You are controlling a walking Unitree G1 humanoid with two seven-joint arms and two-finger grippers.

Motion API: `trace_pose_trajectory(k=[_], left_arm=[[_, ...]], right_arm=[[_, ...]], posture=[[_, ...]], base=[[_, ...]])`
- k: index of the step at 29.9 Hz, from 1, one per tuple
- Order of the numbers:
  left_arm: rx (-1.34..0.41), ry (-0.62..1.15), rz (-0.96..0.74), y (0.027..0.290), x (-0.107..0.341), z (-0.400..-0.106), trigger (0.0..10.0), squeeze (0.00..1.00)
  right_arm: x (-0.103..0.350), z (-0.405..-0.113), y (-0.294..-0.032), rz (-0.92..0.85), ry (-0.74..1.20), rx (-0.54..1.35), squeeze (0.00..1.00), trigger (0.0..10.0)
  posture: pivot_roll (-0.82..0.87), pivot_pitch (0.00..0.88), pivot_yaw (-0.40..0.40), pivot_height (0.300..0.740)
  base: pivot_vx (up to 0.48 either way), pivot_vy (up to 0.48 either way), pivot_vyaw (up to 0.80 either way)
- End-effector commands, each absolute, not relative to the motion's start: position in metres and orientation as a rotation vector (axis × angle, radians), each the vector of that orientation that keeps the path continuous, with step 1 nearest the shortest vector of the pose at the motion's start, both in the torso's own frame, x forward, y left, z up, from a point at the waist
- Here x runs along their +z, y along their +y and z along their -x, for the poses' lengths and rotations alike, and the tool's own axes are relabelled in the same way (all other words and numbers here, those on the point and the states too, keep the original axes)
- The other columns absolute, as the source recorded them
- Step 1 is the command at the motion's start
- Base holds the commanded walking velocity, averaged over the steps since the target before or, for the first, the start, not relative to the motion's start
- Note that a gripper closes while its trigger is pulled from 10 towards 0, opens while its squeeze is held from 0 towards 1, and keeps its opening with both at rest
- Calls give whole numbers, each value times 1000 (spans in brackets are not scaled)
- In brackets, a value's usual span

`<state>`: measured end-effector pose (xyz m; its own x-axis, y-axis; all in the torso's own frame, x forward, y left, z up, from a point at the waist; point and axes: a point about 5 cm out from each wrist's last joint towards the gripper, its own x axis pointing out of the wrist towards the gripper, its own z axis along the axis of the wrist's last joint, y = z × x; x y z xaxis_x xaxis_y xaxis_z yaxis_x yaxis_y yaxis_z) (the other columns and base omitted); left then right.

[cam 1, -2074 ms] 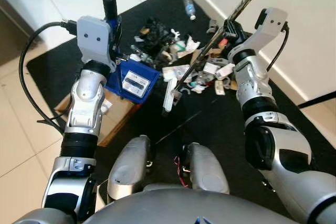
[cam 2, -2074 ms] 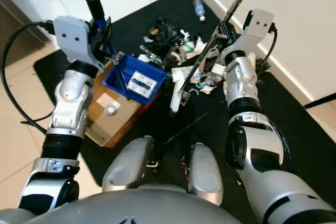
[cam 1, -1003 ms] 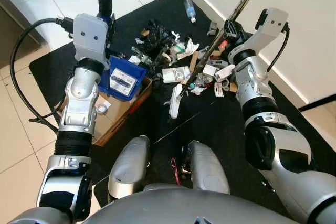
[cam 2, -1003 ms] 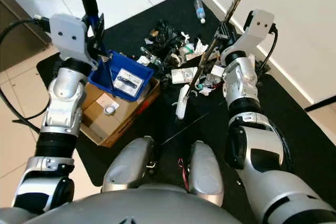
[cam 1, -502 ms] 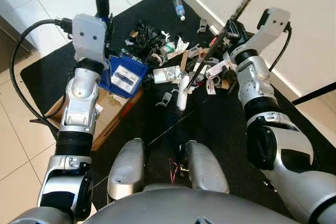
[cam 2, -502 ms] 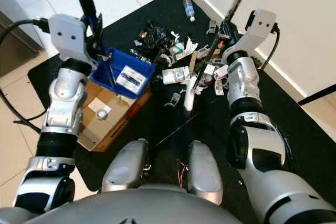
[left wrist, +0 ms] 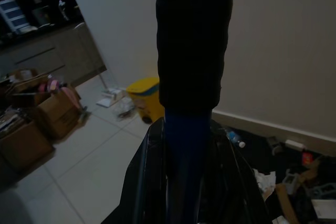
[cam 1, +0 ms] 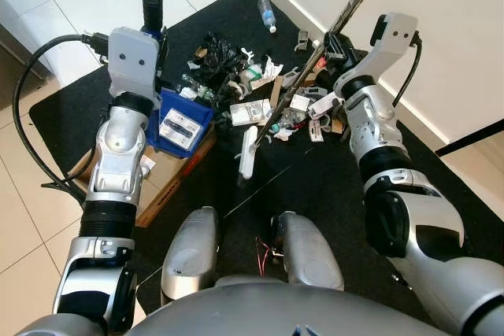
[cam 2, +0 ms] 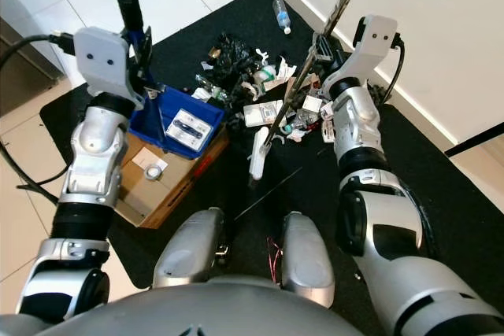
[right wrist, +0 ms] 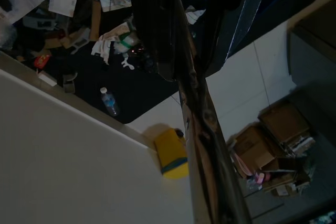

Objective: Sweep floor

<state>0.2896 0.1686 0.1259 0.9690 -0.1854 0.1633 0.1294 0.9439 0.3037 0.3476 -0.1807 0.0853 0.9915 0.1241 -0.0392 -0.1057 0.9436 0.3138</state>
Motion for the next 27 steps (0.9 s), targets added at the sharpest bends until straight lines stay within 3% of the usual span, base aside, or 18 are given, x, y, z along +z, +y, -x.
trace_pose_trajectory(k=[1, 27], left_arm=[[-161, -228, -337, 172, 134, -290, 10000, 0], [-174, -223, -336, 170, 132, -290, 10000, 0]], right_arm=[[89, -349, -182, -315, 35, 110, 0, 10000], [90, -349, -185, -311, 22, 87, 0, 10000]], posture=[[185, 52, 1, 740], [183, 50, 5, 740]], base=[[0, 0, 769], [0, 0, 775]])
